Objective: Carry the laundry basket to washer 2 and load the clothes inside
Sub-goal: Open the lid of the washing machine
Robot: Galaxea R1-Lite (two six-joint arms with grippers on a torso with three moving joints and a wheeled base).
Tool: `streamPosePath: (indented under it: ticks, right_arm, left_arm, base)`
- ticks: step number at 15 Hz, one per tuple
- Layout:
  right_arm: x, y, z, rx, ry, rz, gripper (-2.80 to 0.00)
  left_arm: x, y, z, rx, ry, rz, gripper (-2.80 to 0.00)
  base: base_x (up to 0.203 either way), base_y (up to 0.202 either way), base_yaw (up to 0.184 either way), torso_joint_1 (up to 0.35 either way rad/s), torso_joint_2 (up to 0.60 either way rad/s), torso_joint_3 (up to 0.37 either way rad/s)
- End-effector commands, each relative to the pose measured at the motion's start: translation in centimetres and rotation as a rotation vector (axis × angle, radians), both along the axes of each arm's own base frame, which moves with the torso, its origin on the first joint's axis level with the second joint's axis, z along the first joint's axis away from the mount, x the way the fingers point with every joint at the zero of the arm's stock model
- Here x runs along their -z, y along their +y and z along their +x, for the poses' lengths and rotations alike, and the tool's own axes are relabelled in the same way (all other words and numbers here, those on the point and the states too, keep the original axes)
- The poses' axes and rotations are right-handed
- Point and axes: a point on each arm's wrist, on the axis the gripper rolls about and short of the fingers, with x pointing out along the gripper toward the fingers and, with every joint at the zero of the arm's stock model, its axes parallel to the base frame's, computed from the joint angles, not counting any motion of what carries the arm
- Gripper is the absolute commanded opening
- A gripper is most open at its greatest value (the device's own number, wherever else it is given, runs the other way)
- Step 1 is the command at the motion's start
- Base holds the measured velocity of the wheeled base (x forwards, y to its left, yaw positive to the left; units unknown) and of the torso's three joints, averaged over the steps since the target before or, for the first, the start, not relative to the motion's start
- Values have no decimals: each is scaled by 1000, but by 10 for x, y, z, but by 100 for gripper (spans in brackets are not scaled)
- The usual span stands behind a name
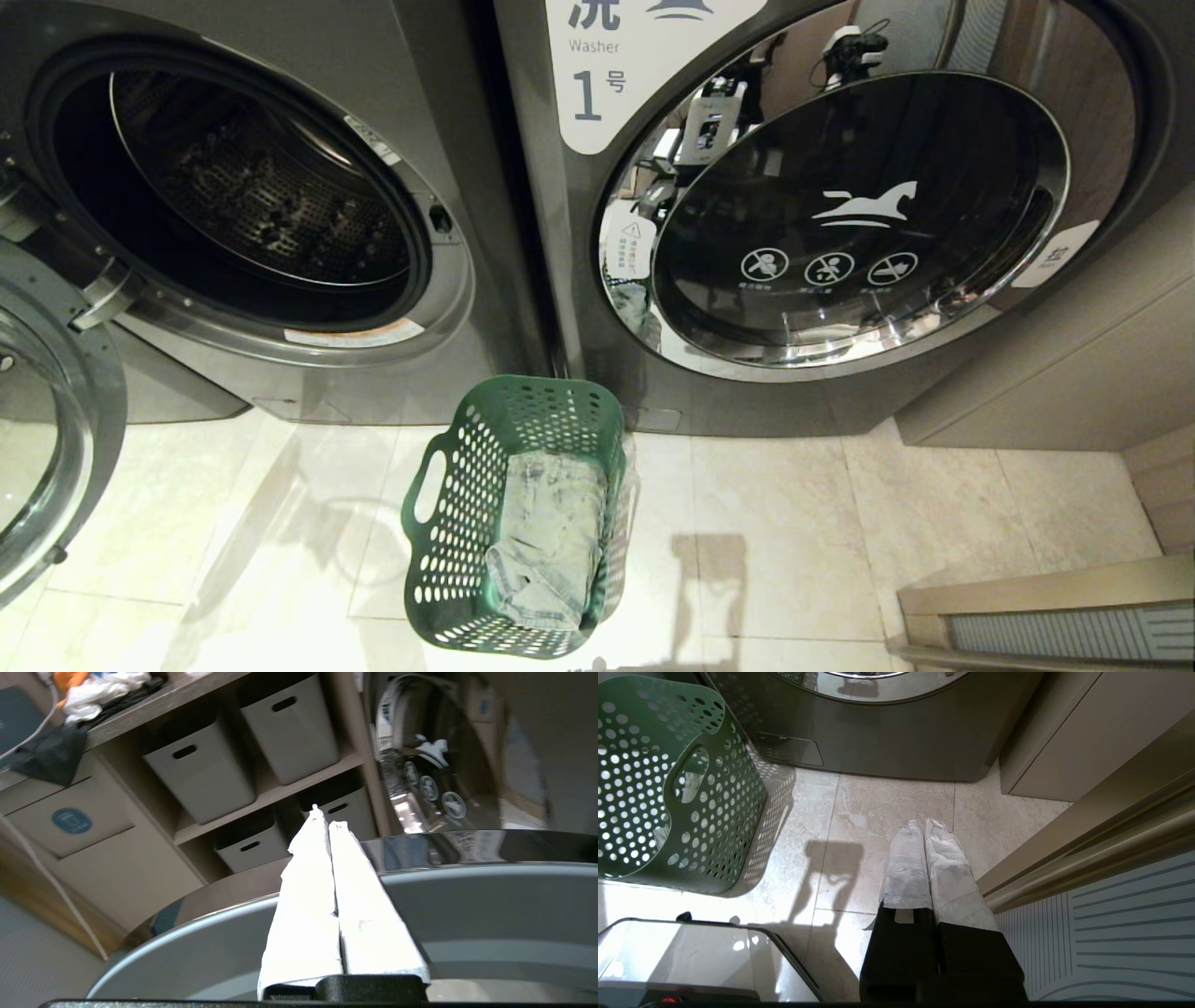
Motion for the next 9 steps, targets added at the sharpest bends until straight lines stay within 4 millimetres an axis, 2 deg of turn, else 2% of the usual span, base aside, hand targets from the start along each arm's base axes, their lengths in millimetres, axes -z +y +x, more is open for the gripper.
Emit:
streamPosePath:
  ticks: [1,4,6,7,9]
  right_arm:
    - [0,0,0,-1,1,-1,-280]
    - [0,0,0,-1,1,-1,-280]
    - [0,0,0,-1,1,-1,-280]
    - [0,0,0,-1,1,-1,-280]
    - [0,0,0,-1,1,-1,-280]
  left_arm:
    - [-18,-12,-7,9,-29,47,-280]
    - [-37,-32,-16,28,-54,91,-280]
    - [-48,-59,-24,114,-51,115,-280]
    - [-45,-74,-27,173,-30,102,-280]
    - [-19,-110,-28,301,43,6,-280]
  base:
    - [0,0,0,0,0,0]
    - [0,0,0,0,0,0]
    - [0,0,0,0,0,0]
    - [0,0,0,0,0,0]
    - [0,0,0,0,0,0]
